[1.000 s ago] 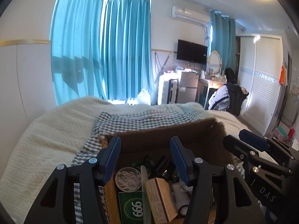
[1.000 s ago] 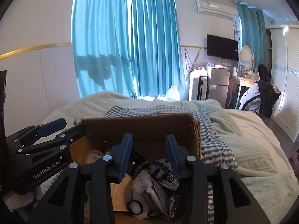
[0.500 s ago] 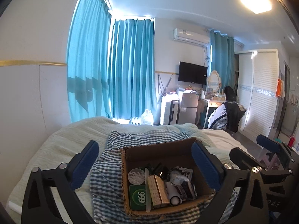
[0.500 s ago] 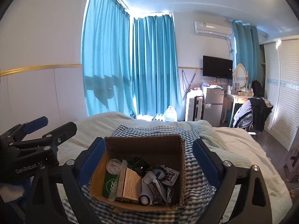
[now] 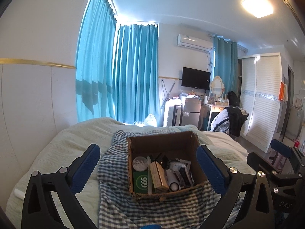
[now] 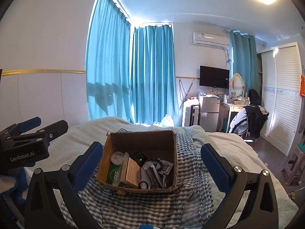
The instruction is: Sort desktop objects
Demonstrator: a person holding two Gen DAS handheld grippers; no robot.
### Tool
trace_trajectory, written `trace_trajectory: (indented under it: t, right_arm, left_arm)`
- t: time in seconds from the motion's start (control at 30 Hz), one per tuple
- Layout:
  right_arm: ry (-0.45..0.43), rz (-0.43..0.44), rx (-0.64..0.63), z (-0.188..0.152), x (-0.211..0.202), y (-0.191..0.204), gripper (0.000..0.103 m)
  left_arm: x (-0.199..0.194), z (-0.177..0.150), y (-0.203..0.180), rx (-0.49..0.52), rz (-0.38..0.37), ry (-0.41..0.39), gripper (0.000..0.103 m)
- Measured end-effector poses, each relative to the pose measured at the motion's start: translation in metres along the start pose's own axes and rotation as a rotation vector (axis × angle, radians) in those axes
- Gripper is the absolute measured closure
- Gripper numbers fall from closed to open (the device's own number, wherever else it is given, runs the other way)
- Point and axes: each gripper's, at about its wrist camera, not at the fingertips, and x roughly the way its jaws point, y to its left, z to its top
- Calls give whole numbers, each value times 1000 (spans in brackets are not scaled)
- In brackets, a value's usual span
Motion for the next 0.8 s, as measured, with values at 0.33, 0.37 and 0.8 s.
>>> trace_trajectory:
  t: [0.33, 0.37, 0.8]
  right_arm:
    - [75, -17, -21, -53, 11, 2, 0]
    - [81, -20, -20, -56, 13, 2, 0]
    - [140, -30, 5, -80, 30, -4, 0]
  left_arm:
    - [22, -56, 5, -17, 18, 86, 0]
    - [26, -61, 5, -18, 24, 97, 0]
    - [38, -86, -4, 24, 40, 140, 0]
